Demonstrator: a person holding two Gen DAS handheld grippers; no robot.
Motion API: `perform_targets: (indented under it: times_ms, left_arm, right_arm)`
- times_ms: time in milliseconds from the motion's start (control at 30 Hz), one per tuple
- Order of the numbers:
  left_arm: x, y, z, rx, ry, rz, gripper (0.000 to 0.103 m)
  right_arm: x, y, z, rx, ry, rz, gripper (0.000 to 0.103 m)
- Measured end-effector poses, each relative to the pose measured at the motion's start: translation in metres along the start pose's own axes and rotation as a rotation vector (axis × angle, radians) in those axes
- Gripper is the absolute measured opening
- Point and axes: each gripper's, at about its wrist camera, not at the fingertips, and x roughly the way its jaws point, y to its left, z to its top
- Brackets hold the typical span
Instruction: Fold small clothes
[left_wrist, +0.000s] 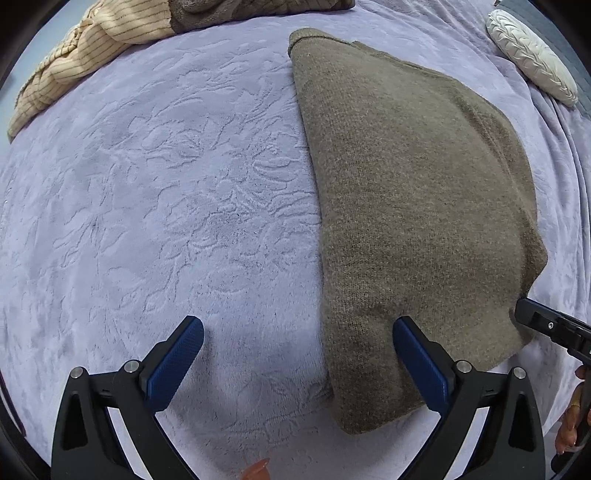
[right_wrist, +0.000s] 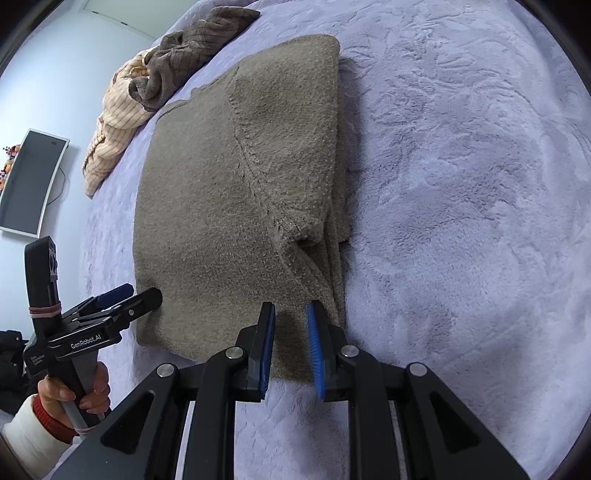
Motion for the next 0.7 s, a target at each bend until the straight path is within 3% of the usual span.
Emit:
perform_targets:
  times_ms: [100, 167, 233, 433, 633, 700]
  left_arm:
    - [-0.008, -0.009, -0.004, -0.004, 0.009, 0.028, 0.102]
    - [-0.011, -0.012, -0.006, -0.008, 0.024, 0.037, 0.102]
    - [-0.014, -0.013, -0.009, -0.018, 0.031, 0.043, 0.102]
    - [-0.019, -0.01, -0.015, -0.07, 0.07, 0.068, 0.102]
    - [-0.015, -0.006, -0.021, -0.128, 0.092, 0.069, 0.102]
    - [-0.013, -0.004, -0.022, -0.136, 0.097, 0.073, 0.102]
  right_arm:
    - [-0.003, -0.001, 0.002, 0.013, 0.018, 0.031, 0.033]
    - [-0.01, 0.0, 0.003, 0.035, 0.021, 0.077, 0.053]
    - [-0.021, 0.001, 0.006, 0.04, 0.005, 0.099, 0.057]
    - [-0.043, -0.016, 0.037, 0.075, -0.044, 0.125, 0.057]
    - [-0.021, -0.043, 0.084, 0.157, -0.038, 0.187, 0.056]
    - [-0.012, -0.047, 0.092, 0.185, -0.025, 0.22, 0.037]
